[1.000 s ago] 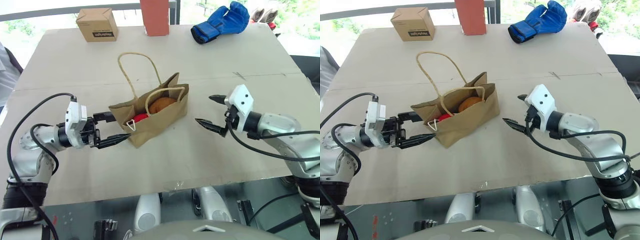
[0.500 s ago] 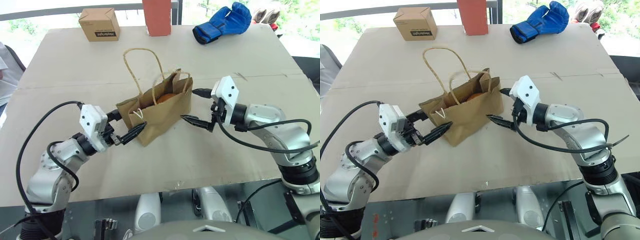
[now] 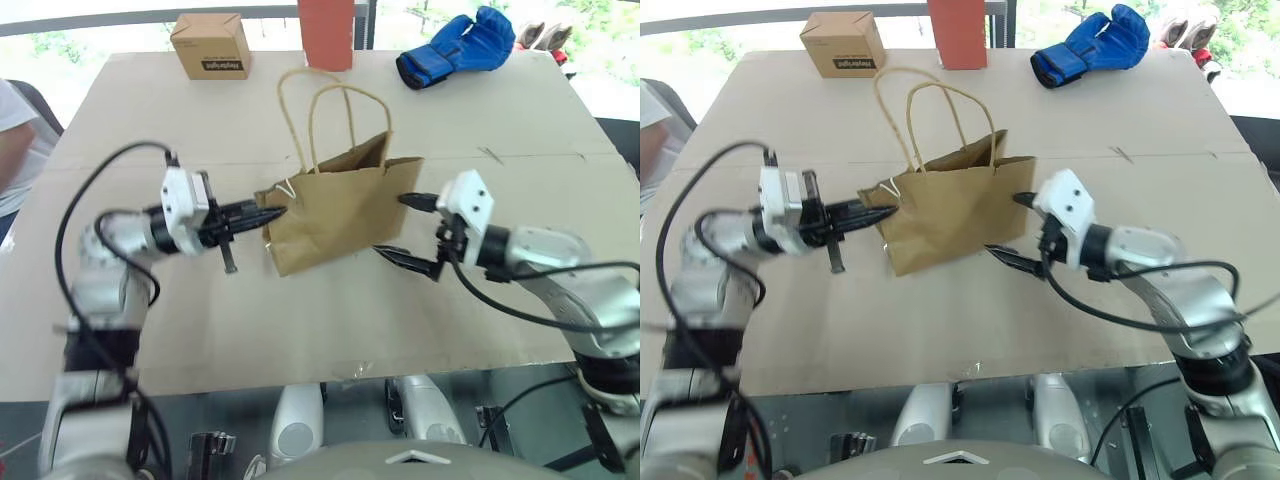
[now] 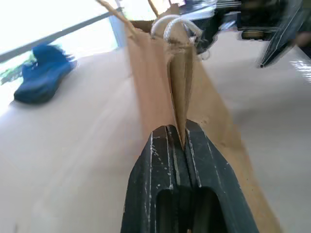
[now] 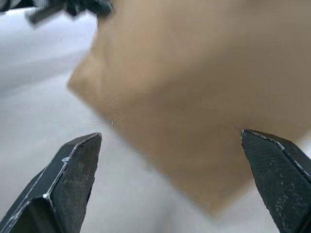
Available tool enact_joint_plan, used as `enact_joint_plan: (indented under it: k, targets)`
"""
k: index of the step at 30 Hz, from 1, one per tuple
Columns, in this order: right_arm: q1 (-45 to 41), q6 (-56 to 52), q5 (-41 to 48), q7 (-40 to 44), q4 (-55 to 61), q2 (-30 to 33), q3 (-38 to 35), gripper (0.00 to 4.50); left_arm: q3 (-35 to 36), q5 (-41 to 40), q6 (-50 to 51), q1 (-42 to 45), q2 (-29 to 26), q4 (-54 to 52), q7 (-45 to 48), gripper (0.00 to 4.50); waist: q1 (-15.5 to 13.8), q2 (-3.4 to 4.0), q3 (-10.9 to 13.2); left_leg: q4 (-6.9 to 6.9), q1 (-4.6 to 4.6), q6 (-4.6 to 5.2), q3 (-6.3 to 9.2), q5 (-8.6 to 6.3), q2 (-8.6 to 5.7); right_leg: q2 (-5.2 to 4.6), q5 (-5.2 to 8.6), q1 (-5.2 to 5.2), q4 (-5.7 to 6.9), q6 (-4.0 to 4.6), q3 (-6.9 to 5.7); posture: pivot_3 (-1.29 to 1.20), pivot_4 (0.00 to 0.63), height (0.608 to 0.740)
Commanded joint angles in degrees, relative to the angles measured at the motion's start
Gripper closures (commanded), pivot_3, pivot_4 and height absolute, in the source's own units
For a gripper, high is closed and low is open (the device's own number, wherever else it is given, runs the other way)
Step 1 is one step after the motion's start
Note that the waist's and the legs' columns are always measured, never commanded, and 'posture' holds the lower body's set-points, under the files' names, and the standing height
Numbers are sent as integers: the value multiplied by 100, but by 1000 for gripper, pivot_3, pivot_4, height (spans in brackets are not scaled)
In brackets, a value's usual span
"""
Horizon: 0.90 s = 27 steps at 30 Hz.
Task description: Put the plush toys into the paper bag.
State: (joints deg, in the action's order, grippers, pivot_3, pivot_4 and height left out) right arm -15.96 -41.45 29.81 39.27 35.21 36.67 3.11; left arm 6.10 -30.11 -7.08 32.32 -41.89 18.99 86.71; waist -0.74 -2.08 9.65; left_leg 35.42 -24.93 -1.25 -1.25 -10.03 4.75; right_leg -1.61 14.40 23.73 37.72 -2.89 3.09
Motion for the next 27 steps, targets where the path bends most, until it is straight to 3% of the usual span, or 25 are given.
enact_joint_plan:
  k: [1,5,8,9,11,14,17,21,27]
  targets:
    - [547,-41,405,85,667,282,-806,0,-680,-122,-937,807,-78,1308,579,4448,5,0,0,0,0,1,-2,0,-1,0,0,-1,1,-1,2,0,150,740]
    - [1008,-77,701,-53,904,358,-1408,0,-1393,-169,-1590,1481,-70,2418,579,4448,63,0,0,-1,4,1,5,0,2,5,0,-1,11,-3,0,0,150,740]
    - [1188,30,704,-117,955,381,-1577,0,-1744,-206,-1882,1601,-30,2813,579,3503,134,-1,-1,1,6,1,9,0,5,9,0,-1,17,-4,0,0,150,740]
    - [1257,70,683,-114,967,397,-1584,0,-1741,-225,-1839,1601,8,2882,579,2979,146,-1,-1,1,7,1,9,0,5,9,0,-2,18,-4,0,0,150,740]
    - [1404,158,628,-79,997,435,-1570,0,-1712,-279,-1442,1504,-5,2806,579,2092,154,-2,-1,1,6,1,9,0,5,9,0,-2,18,-4,0,0,150,740]
    - [1713,412,535,140,957,561,-1686,0,-1053,-548,-27,705,-386,1541,5,769,204,-1,0,0,6,1,9,0,6,9,-1,-2,19,-8,2,0,150,740]
    - [2014,674,557,416,817,680,-1959,0,-398,-987,1318,-420,-849,-13,-766,769,290,-1,0,-6,6,1,9,0,14,13,-10,0,19,-23,2,0,150,740]
    - [2534,1163,556,1093,375,898,-2527,0,1070,-1532,2638,-2657,-1307,-2038,-1855,769,319,0,0,-12,21,0,7,0,21,11,4,-5,19,-6,0,0,150,740]
    - [3030,1888,361,1861,-367,1068,-3014,0,2621,-1464,3234,-5226,-808,-3886,-2746,769,242,-4,-4,-6,36,-3,-13,0,19,-19,16,-19,12,-22,-8,0,150,740]
